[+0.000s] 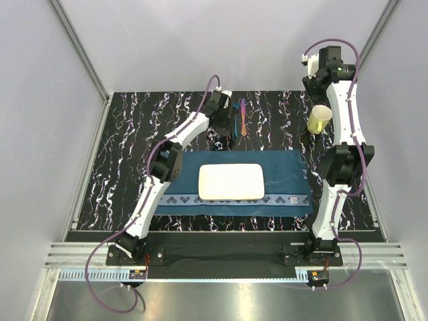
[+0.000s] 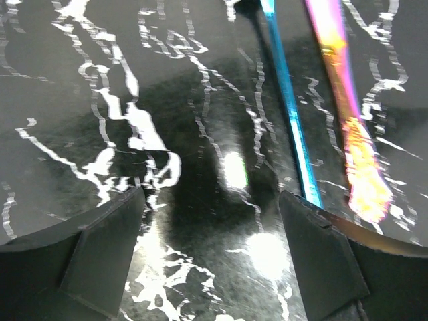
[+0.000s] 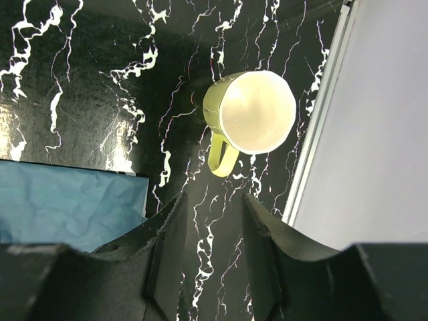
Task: Set the dinner table for one person
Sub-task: Move the fork to the center of the board.
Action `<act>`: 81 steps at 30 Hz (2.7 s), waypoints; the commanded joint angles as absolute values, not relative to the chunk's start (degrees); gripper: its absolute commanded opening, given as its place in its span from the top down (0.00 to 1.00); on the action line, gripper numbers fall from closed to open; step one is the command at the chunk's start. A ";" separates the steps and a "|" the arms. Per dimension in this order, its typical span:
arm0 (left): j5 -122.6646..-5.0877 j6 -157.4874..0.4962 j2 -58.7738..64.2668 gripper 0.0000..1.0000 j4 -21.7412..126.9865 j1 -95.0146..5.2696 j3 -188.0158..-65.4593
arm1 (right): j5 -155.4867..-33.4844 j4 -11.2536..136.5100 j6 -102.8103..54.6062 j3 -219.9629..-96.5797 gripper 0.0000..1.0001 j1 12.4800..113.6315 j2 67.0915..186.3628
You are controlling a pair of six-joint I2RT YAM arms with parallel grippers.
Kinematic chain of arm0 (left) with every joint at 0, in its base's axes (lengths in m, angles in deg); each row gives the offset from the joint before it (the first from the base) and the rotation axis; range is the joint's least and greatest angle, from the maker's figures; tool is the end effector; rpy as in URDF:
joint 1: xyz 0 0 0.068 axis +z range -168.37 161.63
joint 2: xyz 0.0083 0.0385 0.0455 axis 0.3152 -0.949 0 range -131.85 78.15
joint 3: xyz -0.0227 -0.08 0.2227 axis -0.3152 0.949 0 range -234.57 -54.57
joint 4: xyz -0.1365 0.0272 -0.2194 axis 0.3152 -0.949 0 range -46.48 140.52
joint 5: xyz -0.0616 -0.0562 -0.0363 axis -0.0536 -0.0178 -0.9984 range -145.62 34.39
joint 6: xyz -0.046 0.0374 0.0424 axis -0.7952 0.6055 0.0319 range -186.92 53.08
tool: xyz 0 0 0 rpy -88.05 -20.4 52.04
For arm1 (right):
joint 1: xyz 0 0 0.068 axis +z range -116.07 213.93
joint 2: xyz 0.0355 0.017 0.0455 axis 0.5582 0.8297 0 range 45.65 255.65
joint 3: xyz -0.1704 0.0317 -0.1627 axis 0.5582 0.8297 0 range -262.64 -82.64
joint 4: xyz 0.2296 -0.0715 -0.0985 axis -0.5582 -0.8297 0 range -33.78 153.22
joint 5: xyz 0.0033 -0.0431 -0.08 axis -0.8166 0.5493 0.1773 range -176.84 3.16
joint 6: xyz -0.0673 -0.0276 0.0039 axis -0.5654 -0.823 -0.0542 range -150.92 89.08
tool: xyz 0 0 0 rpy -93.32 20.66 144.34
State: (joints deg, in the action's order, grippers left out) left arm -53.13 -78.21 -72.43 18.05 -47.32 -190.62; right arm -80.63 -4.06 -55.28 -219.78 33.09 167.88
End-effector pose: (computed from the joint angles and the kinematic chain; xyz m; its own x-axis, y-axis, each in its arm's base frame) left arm 0.4918 -0.2689 0.1240 -0.7171 0.1731 -0.6751 0.3235 0.9407 -0.1025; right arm 0.4429 -0.0130 0.3203 -0.7547 -0.3991 -0.5208 -0.2532 0.9094 -0.3299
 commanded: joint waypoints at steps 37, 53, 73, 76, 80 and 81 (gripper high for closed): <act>-89.19 -93.37 -69.94 0.17 36.90 -46.41 -185.96 | -80.87 -4.19 -55.26 -224.58 0.55 33.58 167.90; -88.92 -93.37 -71.87 0.17 34.61 -45.88 -186.49 | -80.69 -4.01 -55.35 -225.28 0.55 35.25 168.34; -88.40 -92.58 -70.04 0.18 31.45 -44.83 -183.95 | -80.60 -4.01 -55.17 -225.64 0.55 35.51 168.08; -87.52 -91.27 -68.89 0.19 30.40 -44.04 -182.80 | -80.60 -4.01 -55.09 -225.37 0.55 35.60 167.99; -86.20 -90.12 -68.27 0.18 28.55 -42.37 -182.27 | -80.60 -4.01 -54.91 -225.37 0.55 35.60 167.90; -85.50 -89.86 -68.01 0.18 28.37 -42.02 -182.01 | -80.69 -4.01 -55.00 -225.37 0.55 35.51 167.90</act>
